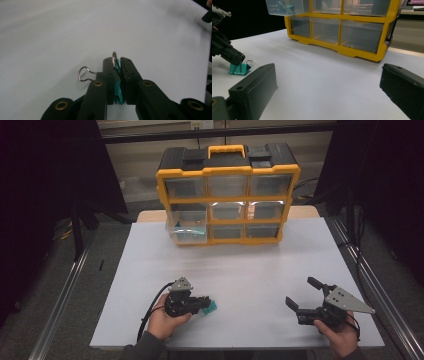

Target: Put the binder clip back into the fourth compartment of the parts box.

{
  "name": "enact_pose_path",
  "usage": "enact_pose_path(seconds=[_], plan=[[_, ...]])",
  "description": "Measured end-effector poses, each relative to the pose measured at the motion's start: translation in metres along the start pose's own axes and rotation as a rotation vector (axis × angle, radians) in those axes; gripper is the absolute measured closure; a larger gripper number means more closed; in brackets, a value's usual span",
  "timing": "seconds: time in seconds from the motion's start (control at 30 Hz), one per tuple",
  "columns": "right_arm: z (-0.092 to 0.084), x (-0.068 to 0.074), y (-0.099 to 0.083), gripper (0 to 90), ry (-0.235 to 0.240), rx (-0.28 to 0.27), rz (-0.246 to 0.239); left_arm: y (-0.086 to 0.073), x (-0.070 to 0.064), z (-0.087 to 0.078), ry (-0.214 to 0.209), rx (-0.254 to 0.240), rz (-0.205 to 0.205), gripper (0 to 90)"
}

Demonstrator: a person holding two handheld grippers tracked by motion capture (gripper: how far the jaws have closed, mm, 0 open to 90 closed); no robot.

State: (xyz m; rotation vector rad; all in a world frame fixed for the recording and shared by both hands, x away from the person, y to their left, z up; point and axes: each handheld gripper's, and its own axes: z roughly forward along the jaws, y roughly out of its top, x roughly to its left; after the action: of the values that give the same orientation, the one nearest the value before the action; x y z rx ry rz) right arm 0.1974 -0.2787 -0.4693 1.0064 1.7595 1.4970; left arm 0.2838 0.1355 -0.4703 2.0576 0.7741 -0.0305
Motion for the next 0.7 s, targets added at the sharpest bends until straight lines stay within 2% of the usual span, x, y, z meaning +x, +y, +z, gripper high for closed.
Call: enact_pose_path(seconds=[0.17, 0.23, 0.3, 0.47, 0.5, 0.6, 0.7], plan=[[0.0, 0.0, 0.0, 0.5, -0.001, 0.0, -0.001, 0.003, -0.002, -0.001, -0.04, -0.012, -0.031, 88.9], [0.0, 0.0, 0.0, 0.5, 0.0, -0.001, -0.002, 0.006, -0.003, -0.001, -0.037, -0.001, -0.016, 89.7], [0.0, 0.0, 0.0, 0.5, 0.0, -0.001, -0.001, 0.007, -0.003, -0.001, -0.039, 0.0, -0.031, 89.8], [0.0, 0.0, 0.0, 0.5, 0.0, -0.001, -0.003, 0.012, -0.001, -0.004, -0.043, -0.007, -0.038, 89.8], [0.0, 0.0, 0.0, 0.5, -0.002, 0.0, -0.002, 0.014, 0.0, -0.006, -0.062, -0.015, -0.054, 89.8], [0.0, 0.0, 0.0, 0.5, -0.002, 0.001, -0.002, 0.025, 0.002, -0.016, -0.074, -0.034, -0.055, 89.8], [0.0, 0.0, 0.0, 0.5, -0.004, 0.0, -0.001, 0.044, 0.002, -0.03, -0.084, -0.067, -0.054, 89.8]])
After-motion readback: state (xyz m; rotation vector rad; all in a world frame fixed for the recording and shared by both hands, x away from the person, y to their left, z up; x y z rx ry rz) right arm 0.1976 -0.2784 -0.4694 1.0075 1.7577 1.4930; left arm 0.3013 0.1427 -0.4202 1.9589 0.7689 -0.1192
